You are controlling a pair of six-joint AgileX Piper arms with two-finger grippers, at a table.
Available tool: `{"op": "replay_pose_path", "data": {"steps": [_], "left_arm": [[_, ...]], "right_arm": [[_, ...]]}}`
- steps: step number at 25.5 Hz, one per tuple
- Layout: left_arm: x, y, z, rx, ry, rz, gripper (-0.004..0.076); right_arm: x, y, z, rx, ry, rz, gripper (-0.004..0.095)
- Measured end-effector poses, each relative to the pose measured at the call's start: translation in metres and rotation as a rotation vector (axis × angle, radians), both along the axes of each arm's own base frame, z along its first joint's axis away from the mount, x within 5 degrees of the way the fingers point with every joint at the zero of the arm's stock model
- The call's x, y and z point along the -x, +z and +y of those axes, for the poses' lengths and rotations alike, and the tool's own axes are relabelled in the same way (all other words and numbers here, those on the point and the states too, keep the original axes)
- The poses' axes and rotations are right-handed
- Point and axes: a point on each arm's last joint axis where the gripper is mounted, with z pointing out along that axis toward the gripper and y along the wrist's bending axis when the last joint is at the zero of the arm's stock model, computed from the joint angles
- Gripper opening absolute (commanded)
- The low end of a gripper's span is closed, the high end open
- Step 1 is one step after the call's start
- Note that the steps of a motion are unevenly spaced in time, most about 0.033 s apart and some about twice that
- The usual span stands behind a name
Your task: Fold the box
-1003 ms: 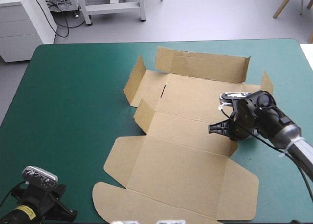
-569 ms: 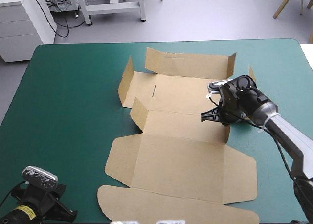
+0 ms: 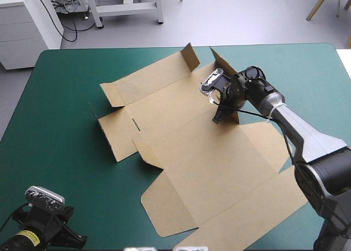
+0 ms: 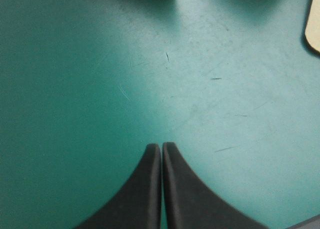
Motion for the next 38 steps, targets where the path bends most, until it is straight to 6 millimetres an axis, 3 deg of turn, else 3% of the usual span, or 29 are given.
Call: {"op": "replay_pose_path", "data": {"steps": [5, 10, 15, 18, 32, 38], "left_arm": [[0.0, 0.0, 0.0, 0.0, 0.0, 0.0, -0.001], [0.0, 0.005, -0.002, 0.03, -0.013, -0.024, -0.001], [-0.001, 0.028, -0.004, 0.076, -0.02, -0.138, -0.001], [-0.001, 0.03, -0.004, 0.077, -0.022, -0.147, -0.001], [-0.001, 0.03, -0.004, 0.075, -0.023, -0.148, -0.001], [0.0, 0.03, -0.004, 0.075, -0.023, -0.149, -0.001]], "right_arm": [[-0.026, -0.013, 0.028, -0.087, 0.245, -0.06, -0.002], [-0.034, -0.006, 0.048, -0.125, 0.442, -0.132, -0.002], [-0.021, -0.007, 0.083, -0.068, 0.671, -0.184, -0.002], [-0.013, -0.011, 0.097, -0.049, 0.746, -0.186, -0.002], [0.024, -0.017, 0.139, 0.042, 1.021, -0.156, -0.002], [0.028, -0.017, 0.145, 0.058, 1.032, -0.163, -0.002]]}}
